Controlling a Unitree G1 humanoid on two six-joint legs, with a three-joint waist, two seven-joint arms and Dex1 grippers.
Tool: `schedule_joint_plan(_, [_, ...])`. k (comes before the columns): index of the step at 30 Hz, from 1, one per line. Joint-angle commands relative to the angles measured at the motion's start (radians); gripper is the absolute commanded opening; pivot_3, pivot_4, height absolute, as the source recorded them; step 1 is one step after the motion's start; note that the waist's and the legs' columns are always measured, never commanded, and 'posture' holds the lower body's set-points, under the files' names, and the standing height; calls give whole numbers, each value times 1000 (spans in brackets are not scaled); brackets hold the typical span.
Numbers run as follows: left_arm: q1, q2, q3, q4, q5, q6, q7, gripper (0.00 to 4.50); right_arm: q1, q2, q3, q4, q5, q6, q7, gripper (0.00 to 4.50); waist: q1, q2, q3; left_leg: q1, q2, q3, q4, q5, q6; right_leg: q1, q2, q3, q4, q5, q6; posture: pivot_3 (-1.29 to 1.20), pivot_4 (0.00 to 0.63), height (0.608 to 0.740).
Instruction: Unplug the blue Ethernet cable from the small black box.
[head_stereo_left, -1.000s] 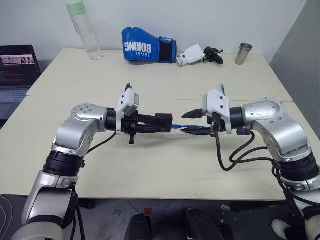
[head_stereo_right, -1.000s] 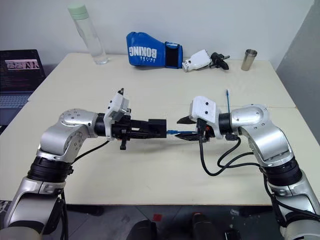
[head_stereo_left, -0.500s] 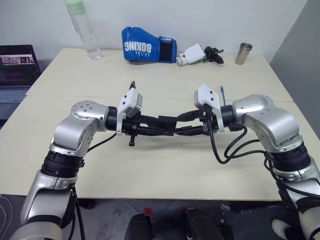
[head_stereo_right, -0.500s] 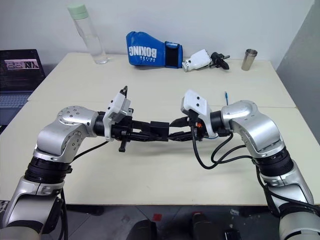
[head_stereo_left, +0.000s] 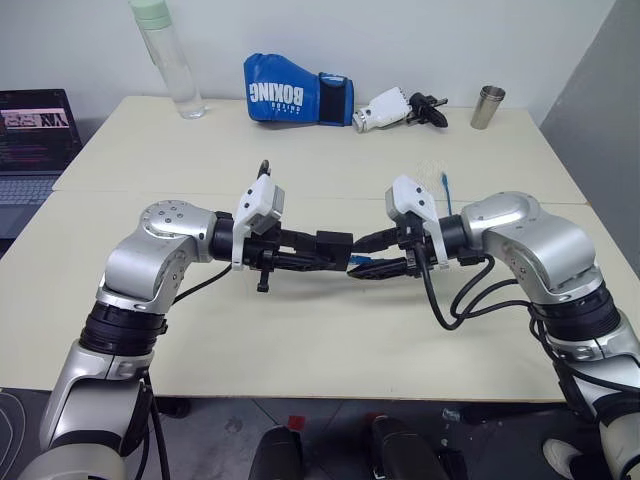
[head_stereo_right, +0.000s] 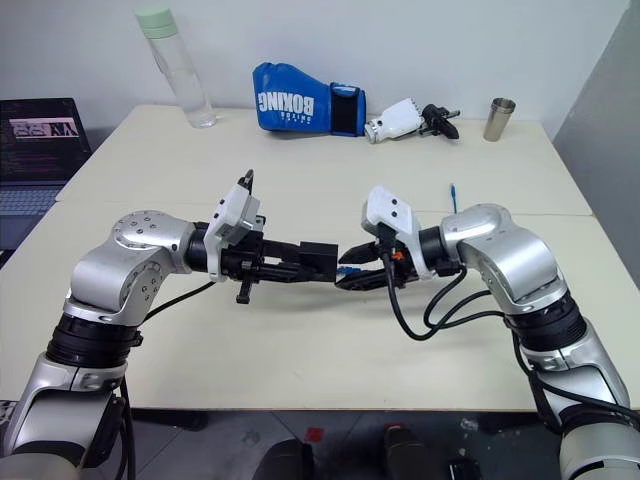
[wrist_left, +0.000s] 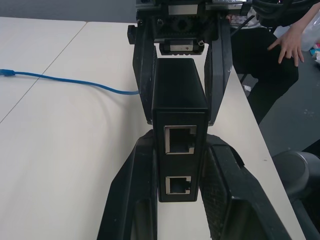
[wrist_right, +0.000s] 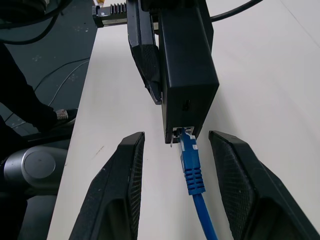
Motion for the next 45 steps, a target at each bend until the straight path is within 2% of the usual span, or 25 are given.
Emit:
schedule_joint_plan(1, [-4,14,25,-30,-13,-6,-3,794,-31,-5,-5,3,-6,-32,4,2155,0,0,0,0,0,0,0,0,0,0,0,0,0,0,0,0,150,740])
schedule_joint_plan(4, [-2,16,25,-31,-12,-9,-4,794,-35,-6,-2,14,-9,-41,8,2155,0,0,0,0,0,0,0,0,0,0,0,0,0,0,0,0,150,740])
schedule_joint_plan(7, [2,21,22,-33,-7,-16,-8,794,-39,-8,0,23,-12,-48,17,1626,0,0,0,0,0,0,0,0,0,0,0,0,0,0,0,0,150,740])
schedule_joint_plan(12, [9,27,16,-36,5,-35,-16,794,-46,-11,3,31,-13,-50,27,484,0,0,0,0,0,0,0,0,0,0,0,0,0,0,0,0,150,740])
schedule_joint_plan(15, [7,21,18,-36,-1,-34,-9,794,-48,-11,6,32,-13,-50,33,6,0,0,0,0,0,0,0,0,0,0,0,0,0,0,0,0,150,740])
schedule_joint_plan(24, [15,22,22,-38,0,-39,-6,794,-34,-26,-2,21,-4,-60,55,0,0,0,0,0,0,0,0,0,0,0,0,0,0,0,0,0,150,740])
schedule_joint_plan(27, [15,22,20,-35,2,-42,-8,794,-32,-40,-1,32,-13,-68,62,475,0,0,0,0,0,0,0,0,0,0,0,0,0,0,0,0,150,740])
schedule_joint_plan(31, [13,20,19,-31,2,-44,-10,794,-30,-47,2,33,0,-44,68,1425,0,0,0,0,0,0,0,0,0,0,0,0,0,0,0,0,150,740])
schedule_joint_plan(45, [7,18,16,-33,1,-40,-9,794,-51,-17,28,58,-5,-10,55,1467,0,0,0,0,0,0,0,0,0,0,0,0,0,0,0,0,150,740])
